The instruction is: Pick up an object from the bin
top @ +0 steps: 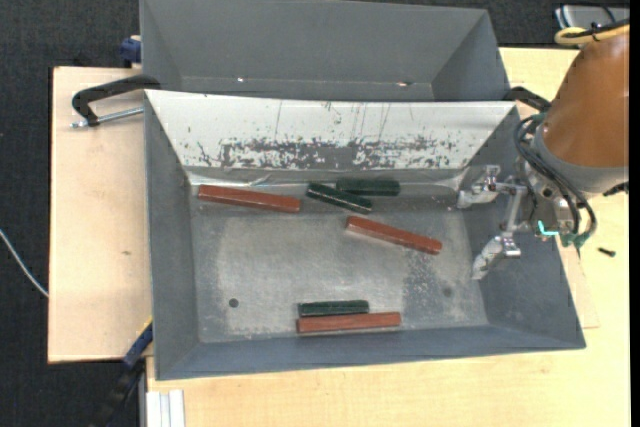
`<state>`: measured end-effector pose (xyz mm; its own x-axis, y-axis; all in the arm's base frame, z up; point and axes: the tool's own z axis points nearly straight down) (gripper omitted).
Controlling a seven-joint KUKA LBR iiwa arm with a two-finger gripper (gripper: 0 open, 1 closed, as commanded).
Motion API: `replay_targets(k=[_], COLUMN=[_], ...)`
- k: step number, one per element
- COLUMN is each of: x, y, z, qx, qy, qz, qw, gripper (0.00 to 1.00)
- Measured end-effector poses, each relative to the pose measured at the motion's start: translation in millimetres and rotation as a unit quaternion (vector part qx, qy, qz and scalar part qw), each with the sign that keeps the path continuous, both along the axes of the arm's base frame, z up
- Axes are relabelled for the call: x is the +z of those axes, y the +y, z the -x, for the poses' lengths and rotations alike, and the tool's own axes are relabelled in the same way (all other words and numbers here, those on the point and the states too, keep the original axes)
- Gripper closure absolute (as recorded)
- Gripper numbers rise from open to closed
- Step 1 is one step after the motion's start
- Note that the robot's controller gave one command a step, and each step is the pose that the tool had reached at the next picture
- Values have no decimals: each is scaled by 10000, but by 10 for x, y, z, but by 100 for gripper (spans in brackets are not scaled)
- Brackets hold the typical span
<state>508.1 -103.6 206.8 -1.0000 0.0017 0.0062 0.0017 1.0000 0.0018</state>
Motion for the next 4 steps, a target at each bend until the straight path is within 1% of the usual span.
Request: replay_targets(k=[1,2,3,4], x=[37,-471,-1290,-1290], y=[4,95,-60,-59], z=[-17,-235,-639,-639], qx=[9,-231,-200,-199], qy=[-40,-73,-50,-50], qz=[7,10,10,10], qw=[10000,9997,9998,9998], gripper=[0,0,100,100])
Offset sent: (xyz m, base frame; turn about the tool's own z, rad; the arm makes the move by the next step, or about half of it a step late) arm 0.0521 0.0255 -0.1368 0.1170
